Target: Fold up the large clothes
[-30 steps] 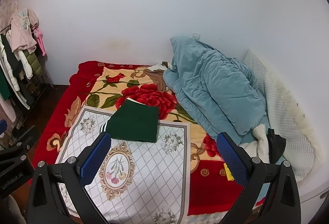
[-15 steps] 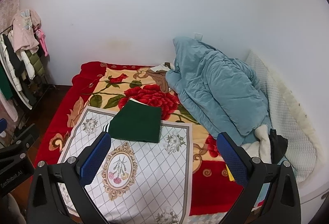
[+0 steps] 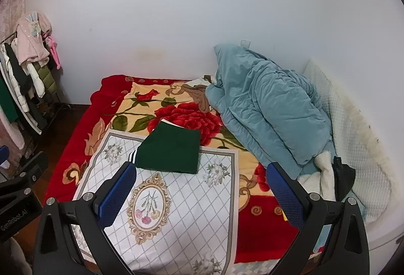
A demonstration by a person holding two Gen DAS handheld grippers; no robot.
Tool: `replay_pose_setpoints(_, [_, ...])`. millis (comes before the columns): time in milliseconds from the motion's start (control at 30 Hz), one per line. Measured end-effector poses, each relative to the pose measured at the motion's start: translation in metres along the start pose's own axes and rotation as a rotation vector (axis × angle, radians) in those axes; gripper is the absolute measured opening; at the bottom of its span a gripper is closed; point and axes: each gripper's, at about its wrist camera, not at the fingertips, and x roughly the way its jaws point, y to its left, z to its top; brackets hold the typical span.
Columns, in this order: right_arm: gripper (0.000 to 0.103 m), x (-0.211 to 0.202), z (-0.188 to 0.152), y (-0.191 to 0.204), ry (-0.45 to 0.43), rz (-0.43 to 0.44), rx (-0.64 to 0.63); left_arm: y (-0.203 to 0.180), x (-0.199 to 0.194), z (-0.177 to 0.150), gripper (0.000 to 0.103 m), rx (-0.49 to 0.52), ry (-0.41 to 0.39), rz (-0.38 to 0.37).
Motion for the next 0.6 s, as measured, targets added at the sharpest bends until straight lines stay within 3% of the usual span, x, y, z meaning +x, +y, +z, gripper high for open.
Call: replay_pose_setpoints(600, [0.103,-0.0004,0.0032,-0.0039,0.000,0.003,0.005,-0.0069,-0.0069,-0.0005,0.102,0.002,-0.016,-0.014])
